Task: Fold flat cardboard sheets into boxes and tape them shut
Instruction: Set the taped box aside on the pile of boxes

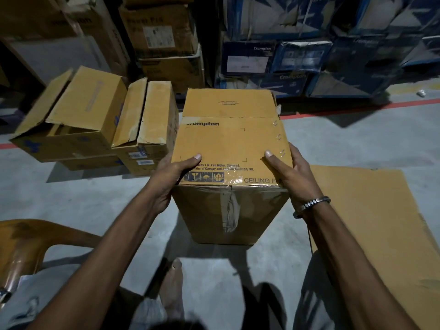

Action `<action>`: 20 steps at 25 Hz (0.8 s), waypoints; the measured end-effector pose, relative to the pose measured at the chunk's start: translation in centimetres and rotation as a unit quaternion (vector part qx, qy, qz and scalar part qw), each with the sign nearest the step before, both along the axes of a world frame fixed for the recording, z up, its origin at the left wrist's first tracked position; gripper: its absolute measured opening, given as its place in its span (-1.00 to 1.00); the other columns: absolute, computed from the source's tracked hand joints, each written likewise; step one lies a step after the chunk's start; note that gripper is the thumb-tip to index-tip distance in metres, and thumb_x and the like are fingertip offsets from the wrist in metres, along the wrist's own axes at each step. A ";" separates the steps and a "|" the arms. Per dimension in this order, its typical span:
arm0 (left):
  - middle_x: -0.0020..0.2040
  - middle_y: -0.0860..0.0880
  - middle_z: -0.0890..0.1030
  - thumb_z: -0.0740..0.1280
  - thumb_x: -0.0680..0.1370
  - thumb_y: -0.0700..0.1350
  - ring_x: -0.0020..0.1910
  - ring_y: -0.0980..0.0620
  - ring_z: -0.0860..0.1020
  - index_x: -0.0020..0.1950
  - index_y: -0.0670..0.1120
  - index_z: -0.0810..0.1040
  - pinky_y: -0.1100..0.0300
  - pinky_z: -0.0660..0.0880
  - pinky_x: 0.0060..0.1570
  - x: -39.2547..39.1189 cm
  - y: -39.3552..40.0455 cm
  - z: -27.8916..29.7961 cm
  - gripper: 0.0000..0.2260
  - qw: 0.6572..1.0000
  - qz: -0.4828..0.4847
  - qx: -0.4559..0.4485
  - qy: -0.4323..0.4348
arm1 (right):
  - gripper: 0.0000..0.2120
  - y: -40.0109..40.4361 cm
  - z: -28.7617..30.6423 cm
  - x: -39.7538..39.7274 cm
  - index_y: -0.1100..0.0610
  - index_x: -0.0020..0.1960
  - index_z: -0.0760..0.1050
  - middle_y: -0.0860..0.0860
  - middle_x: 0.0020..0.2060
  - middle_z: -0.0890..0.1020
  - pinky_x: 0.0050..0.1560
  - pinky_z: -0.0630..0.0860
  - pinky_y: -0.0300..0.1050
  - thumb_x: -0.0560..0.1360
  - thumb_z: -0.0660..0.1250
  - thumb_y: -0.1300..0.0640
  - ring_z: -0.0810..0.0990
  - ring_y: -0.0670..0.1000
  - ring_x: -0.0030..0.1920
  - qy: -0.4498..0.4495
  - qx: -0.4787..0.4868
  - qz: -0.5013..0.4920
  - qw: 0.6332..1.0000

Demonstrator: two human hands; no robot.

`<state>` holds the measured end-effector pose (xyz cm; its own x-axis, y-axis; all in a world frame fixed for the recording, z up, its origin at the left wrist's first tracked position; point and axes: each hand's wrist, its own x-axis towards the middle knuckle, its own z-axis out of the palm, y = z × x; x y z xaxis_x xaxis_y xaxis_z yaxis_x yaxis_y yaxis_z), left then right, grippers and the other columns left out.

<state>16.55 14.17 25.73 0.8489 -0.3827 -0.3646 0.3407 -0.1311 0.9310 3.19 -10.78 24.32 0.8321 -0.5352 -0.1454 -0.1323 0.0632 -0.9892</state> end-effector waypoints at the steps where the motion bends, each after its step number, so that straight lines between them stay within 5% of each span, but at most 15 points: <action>1: 0.17 -0.07 0.73 0.51 0.55 -0.09 0.12 -0.02 0.72 0.41 -0.04 0.53 0.12 0.61 0.11 -0.2 0.0 0.1 -0.56 1.000 -0.002 -0.010 -0.014 | -0.55 0.1 0.2 -0.3 -0.14 0.40 0.45 -0.12 0.20 0.68 0.26 0.62 0.11 0.56 0.48 -0.01 0.68 -0.05 0.20 -0.028 -0.011 0.001 1.000; 6: 0.23 -0.03 0.69 0.49 0.56 -0.20 0.15 0.04 0.69 0.49 -0.01 0.45 0.24 0.63 0.00 -0.8 0.7 -0.8 -0.48 0.993 0.025 -0.057 -0.099 | -0.31 -0.3 0.4 -0.8 -0.15 0.56 0.18 -0.12 0.43 0.46 0.23 0.59 -0.08 0.59 0.47 0.11 0.53 -0.15 0.34 -0.074 -0.125 0.028 0.989; 11: 0.34 0.08 0.57 0.48 0.53 -0.30 0.24 0.05 0.58 0.58 0.07 0.33 0.11 0.62 0.09 -3.2 0.3 -7.5 -0.32 0.982 0.010 0.111 -0.155 | -0.39 0.6 -3.0 0.6 -0.01 0.33 0.06 -0.06 0.13 0.46 0.05 0.50 -0.07 0.54 0.35 0.39 0.53 0.02 0.19 0.135 -0.026 -0.026 0.990; 14: 0.36 0.02 0.56 0.58 0.46 -0.12 0.26 -0.06 0.55 0.51 0.07 0.37 -0.05 0.59 0.23 -4.6 0.7 -13.3 -0.32 0.984 0.000 0.176 -0.020 | -0.43 2.1 -6.9 0.9 0.17 0.37 0.14 0.16 0.24 0.50 0.13 0.50 0.06 0.49 0.37 0.34 0.51 0.18 0.17 0.260 0.081 -0.096 0.957; 17: 0.30 -0.04 0.62 0.57 0.41 0.04 0.22 -0.12 0.58 0.38 -0.01 0.52 -0.15 0.56 0.28 -4.5 2.0 -16.7 -0.43 0.970 -0.006 0.234 0.063 | -0.32 3.1 -10.3 -0.5 0.29 0.49 0.27 0.23 0.27 0.55 0.18 0.55 0.13 0.42 0.40 0.24 0.55 0.28 0.23 0.366 0.090 -0.054 0.925; 20: 0.24 -0.15 0.63 0.49 0.49 -0.14 0.18 -0.20 0.56 0.30 -0.13 0.57 -0.09 0.55 0.17 -5.4 3.8 -18.0 -0.61 0.955 0.036 0.272 0.112 | -0.72 3.7 -12.4 -2.3 0.33 0.10 0.61 0.22 -0.03 0.68 0.18 0.62 0.24 0.40 0.37 0.32 0.62 0.20 -0.08 0.393 0.113 -0.024 0.913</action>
<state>11.11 17.94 7.68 0.7433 -0.0280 -0.6683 0.5495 -0.5441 0.6340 0.91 -7.13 11.94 0.4005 -0.4514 -0.7974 -0.7862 0.2777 -0.5520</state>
